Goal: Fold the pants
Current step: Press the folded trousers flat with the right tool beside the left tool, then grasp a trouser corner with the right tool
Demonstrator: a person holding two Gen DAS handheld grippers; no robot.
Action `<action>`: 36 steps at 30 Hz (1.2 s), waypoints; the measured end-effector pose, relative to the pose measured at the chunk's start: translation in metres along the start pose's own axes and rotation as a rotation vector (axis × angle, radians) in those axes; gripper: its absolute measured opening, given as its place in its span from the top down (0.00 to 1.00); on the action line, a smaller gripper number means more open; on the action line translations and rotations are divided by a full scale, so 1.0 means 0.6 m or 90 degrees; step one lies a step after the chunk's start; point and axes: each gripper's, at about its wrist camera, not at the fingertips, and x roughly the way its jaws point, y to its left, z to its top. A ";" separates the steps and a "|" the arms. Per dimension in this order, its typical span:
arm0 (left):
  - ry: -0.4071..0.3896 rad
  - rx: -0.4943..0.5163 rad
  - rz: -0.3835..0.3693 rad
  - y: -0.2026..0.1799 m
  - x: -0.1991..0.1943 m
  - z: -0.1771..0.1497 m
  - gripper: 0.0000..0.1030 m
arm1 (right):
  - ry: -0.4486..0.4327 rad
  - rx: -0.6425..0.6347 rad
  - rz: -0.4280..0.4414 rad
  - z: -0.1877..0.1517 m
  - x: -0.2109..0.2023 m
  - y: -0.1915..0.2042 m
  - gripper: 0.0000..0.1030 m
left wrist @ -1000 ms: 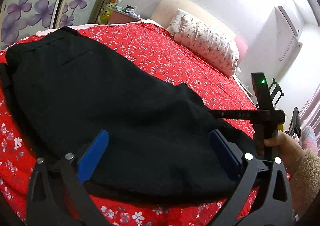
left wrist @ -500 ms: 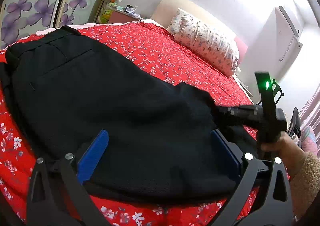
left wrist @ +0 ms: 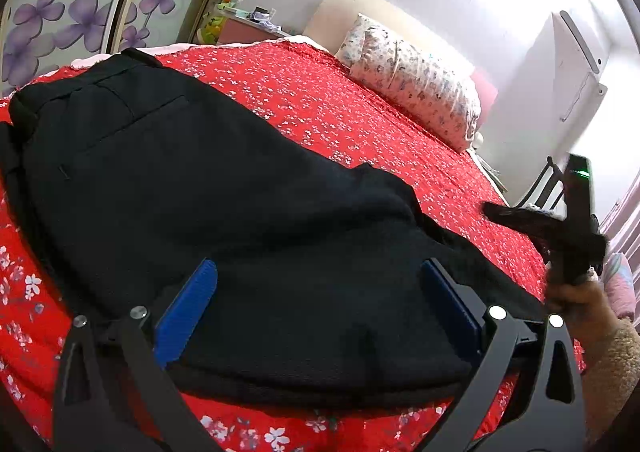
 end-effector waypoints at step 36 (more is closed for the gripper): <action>0.005 0.004 0.010 -0.003 0.000 0.000 0.02 | -0.199 0.750 -0.246 -0.475 -0.452 -0.515 0.52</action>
